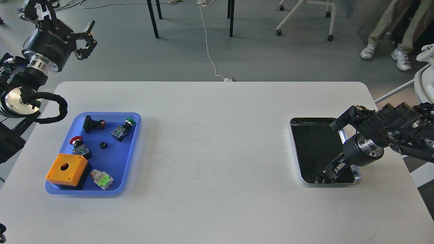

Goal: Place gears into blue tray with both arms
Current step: 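Close the right gripper on another small black gear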

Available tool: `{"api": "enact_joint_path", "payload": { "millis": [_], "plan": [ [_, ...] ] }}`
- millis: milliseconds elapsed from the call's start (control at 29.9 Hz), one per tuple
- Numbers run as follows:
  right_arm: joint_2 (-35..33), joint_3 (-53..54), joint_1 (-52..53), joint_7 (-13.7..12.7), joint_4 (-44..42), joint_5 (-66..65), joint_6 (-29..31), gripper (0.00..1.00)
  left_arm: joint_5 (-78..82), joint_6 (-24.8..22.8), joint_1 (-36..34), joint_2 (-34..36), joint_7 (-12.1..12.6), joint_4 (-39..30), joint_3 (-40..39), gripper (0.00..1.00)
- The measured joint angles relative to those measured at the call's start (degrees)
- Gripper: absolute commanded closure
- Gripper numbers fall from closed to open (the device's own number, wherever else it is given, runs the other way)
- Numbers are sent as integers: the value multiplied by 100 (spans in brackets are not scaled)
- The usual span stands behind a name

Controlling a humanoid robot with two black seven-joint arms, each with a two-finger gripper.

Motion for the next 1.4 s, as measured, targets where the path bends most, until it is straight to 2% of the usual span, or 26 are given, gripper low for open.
{"api": "enact_joint_path", "payload": {
  "millis": [268,401,769,1070,1405],
  "plan": [
    [-5,-3,-26,0,-1,-3,0,55,0,0,0,1,0,0,0,2],
    [-1,-3,-44,0,-14,-3,0,63,0,0,0,7,0,0,0,2],
    [-6,-11,-48,0,-20,-4,-1,72,-7,-65,30,43,-10,1,0,2],
    [-61,-12,-49,0,-17,-11,-5,77,-9,-62,77,78,-26,2,0,2],
    [-152,20,47,1,-16,-9,-30,76,-9,-61,79,82,-27,1,0,2]
  ]
}}
